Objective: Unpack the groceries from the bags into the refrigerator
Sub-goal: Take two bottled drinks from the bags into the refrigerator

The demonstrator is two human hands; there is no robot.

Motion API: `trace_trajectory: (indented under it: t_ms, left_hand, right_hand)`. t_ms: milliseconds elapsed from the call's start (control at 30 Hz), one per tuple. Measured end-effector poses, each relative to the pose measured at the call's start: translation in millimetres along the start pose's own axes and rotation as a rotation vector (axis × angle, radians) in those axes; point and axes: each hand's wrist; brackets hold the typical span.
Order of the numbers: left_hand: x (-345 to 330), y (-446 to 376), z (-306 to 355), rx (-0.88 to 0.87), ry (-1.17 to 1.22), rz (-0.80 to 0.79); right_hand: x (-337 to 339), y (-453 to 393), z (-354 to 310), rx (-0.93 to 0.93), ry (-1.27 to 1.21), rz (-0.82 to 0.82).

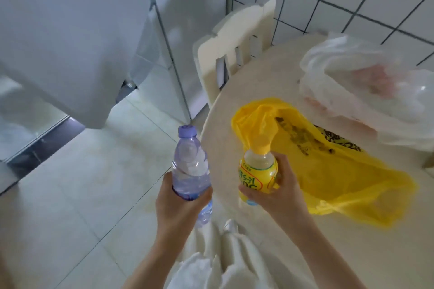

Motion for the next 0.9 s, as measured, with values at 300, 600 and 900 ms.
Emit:
trace_trajectory:
  t_ms: [300,600,900]
  left_hand:
    - [96,37,-51,0.140,0.113,0.281]
    - [228,51,-123,0.212,0.140,0.482]
    - [396,31,-198,0.197,0.023,0.565]
  right_hand:
    - [-96,37,-27,0.017,0.046,-0.321]
    - [-246,87,-65,0.058,0.101,-0.594]
    - [-416,142,-99,0.005,0.096,-0.699]
Point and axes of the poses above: each hand's wrist, its own y-axis away from the middle knuckle, its own x-axis out of the back of the hand, z = x × y, and after that the axes turned 1 degree about z, right-handed
